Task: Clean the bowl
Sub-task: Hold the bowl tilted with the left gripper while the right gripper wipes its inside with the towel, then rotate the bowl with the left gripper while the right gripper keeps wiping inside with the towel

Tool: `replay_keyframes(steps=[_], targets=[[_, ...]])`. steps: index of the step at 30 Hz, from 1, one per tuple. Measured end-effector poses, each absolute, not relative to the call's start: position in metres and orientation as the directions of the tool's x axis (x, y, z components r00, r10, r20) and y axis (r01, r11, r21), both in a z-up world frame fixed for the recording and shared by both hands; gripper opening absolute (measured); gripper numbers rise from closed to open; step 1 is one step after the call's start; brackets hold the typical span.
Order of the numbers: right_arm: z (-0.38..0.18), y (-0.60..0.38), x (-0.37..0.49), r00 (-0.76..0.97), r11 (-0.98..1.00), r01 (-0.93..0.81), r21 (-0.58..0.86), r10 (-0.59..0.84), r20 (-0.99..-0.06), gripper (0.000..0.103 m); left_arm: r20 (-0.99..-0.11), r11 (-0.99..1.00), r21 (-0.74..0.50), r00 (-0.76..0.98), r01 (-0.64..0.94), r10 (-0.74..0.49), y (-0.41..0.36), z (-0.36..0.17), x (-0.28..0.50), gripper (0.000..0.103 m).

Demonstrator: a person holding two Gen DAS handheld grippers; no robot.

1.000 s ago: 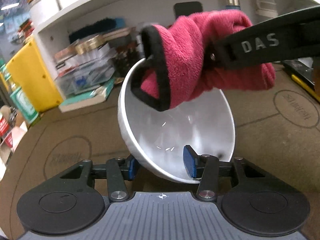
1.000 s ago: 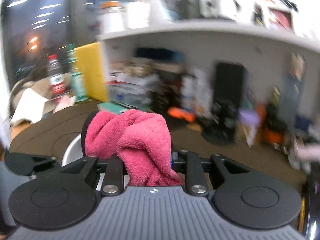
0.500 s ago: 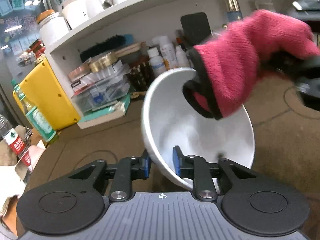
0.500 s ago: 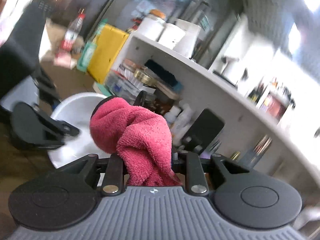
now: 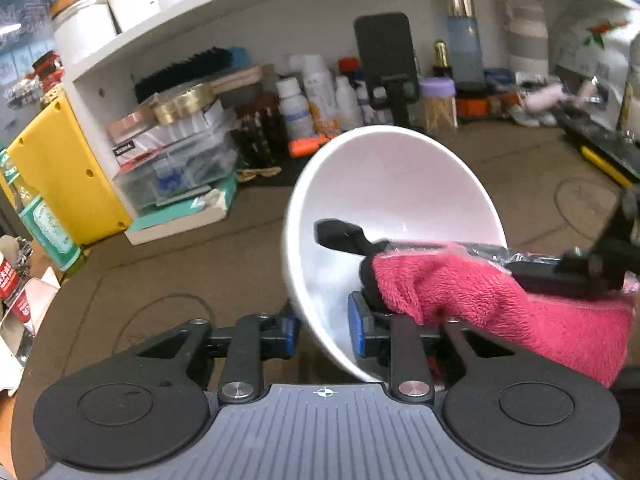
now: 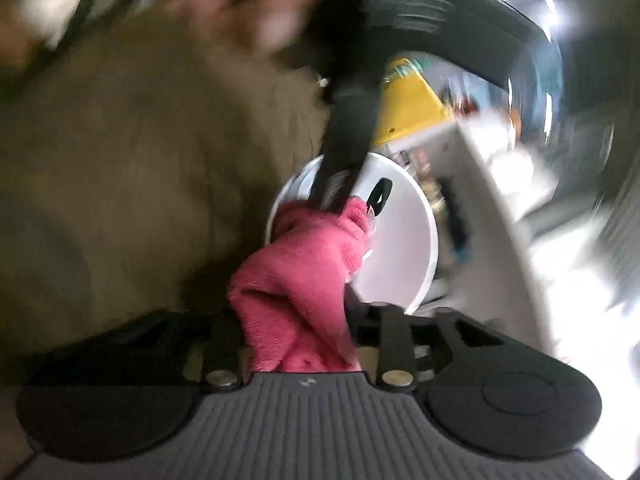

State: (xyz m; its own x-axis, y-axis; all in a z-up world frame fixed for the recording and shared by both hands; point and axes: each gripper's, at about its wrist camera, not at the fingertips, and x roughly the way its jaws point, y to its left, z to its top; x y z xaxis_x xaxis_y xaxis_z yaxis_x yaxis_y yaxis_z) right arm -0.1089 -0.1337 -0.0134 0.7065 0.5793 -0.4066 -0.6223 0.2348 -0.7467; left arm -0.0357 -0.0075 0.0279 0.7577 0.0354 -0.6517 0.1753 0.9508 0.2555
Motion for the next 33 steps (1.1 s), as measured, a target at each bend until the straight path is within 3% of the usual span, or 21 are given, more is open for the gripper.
replay_keyframes(steps=[1, 4, 6, 9, 10, 11, 13, 15, 17, 19, 22, 25, 27, 29, 33], targets=[[-0.011, -0.135, -0.105, 0.698, 0.275, -0.648, -0.71, 0.589, -0.408, 0.061, -0.655, 0.95, 0.256, 0.755, 0.178, 0.035, -0.008, 0.027, -0.036, 0.031], [-0.002, -0.14, -0.091, 0.664, 0.388, -0.718, -0.577, 0.63, -0.403, 0.06, -0.677, 0.95, 0.235, 0.736, 0.206, 0.008, -0.002, 0.027, -0.034, 0.032], [0.007, -0.148, -0.078, 0.612, 0.423, -0.781, -0.461, 0.669, -0.423, 0.048, -0.691, 0.949, 0.22, 0.723, 0.225, -0.011, 0.002, 0.028, -0.032, 0.032], [0.032, -0.166, -0.038, 0.464, 0.455, -0.879, -0.143, 0.746, -0.478, 0.035, -0.707, 0.942, 0.213, 0.707, 0.258, -0.034, 0.006, 0.029, -0.029, 0.034], [0.035, -0.17, -0.029, 0.445, 0.463, -0.882, -0.09, 0.754, -0.483, 0.027, -0.711, 0.94, 0.207, 0.702, 0.27, -0.045, 0.005, 0.029, -0.027, 0.034], [0.038, -0.173, -0.023, 0.444, 0.479, -0.876, -0.058, 0.753, -0.486, 0.025, -0.713, 0.939, 0.201, 0.699, 0.278, -0.055, 0.003, 0.028, -0.028, 0.035], [0.04, -0.169, -0.021, 0.533, 0.548, -0.827, -0.126, 0.694, -0.484, 0.021, -0.713, 0.938, 0.201, 0.699, 0.282, -0.058, 0.0, 0.026, -0.028, 0.039], [0.04, -0.157, -0.035, 0.639, 0.569, -0.767, -0.297, 0.639, -0.428, 0.02, -0.701, 0.937, 0.225, 0.713, 0.269, -0.036, -0.007, 0.021, -0.031, 0.044], [0.034, -0.135, -0.062, 0.773, 0.517, -0.607, -0.604, 0.561, -0.296, 0.02, -0.699, 0.939, 0.214, 0.714, 0.267, -0.044, -0.008, 0.021, -0.032, 0.043], [0.01, -0.115, -0.065, 0.833, 0.421, -0.482, -0.768, 0.491, -0.254, 0.02, -0.7, 0.941, 0.209, 0.713, 0.267, -0.047, -0.01, 0.022, -0.032, 0.042], [-0.014, -0.102, -0.06, 0.819, 0.342, -0.527, -0.778, 0.448, -0.357, 0.02, -0.691, 0.938, 0.226, 0.722, 0.262, -0.035, -0.011, 0.023, -0.032, 0.041], [0.0, -0.117, -0.052, 0.696, 0.436, -0.716, -0.546, 0.506, -0.509, 0.02, -0.678, 0.931, 0.262, 0.735, 0.255, -0.011, -0.008, 0.03, -0.027, 0.04], [0.01, -0.13, -0.048, 0.606, 0.485, -0.793, -0.369, 0.561, -0.565, 0.02, -0.671, 0.921, 0.285, 0.742, 0.267, -0.007, -0.007, 0.043, -0.021, 0.047], [0.006, -0.138, -0.056, 0.589, 0.489, -0.805, -0.336, 0.583, -0.56, 0.02, -0.654, 0.894, 0.35, 0.756, 0.279, 0.02, -0.015, 0.051, -0.016, 0.05], [0.002, -0.129, -0.065, 0.633, 0.48, -0.774, -0.414, 0.568, -0.526, 0.02, -0.614, 0.808, 0.499, 0.786, 0.312, 0.076, -0.042, 0.067, -0.001, 0.054]])
